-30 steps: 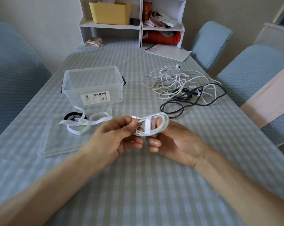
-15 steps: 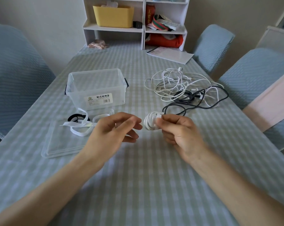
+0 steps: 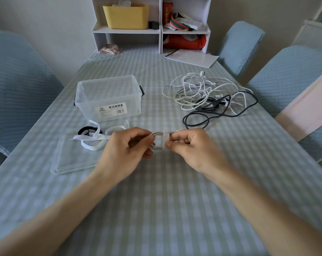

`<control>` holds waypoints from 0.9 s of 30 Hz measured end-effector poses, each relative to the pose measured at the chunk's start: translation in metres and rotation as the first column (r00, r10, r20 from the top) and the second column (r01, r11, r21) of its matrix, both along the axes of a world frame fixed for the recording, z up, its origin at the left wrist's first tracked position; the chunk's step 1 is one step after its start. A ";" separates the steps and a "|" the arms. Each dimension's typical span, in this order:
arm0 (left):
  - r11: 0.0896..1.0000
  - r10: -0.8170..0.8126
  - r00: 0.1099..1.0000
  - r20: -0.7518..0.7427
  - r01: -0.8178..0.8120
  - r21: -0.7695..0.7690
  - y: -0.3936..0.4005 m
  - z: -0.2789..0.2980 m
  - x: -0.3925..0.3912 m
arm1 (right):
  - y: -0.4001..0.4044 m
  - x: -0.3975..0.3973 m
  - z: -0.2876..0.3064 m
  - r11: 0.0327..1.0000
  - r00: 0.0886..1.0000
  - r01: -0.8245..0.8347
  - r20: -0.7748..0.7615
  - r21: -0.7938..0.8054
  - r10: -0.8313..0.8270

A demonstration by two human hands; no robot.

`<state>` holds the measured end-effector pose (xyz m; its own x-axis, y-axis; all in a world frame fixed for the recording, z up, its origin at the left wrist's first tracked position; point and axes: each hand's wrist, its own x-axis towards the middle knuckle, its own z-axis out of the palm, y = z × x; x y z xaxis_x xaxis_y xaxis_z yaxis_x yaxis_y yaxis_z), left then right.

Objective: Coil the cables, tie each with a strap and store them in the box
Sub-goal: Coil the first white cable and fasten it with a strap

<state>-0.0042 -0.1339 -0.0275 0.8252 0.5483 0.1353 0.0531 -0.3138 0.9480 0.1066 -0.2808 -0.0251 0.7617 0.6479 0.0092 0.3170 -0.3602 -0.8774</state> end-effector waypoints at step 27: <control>1.000 0.006 0.994 0.105 -0.008 0.016 -0.003 0.001 -0.005 | -0.002 0.001 -0.007 0.945 0.983 0.060 0.147 0.321 -0.113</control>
<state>-0.0093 -0.1365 -0.0269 0.8023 0.5509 0.2297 -0.0440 -0.3293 0.9432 0.1072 -0.2832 -0.0322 0.7859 0.5237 0.3288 0.4435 -0.1069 -0.8899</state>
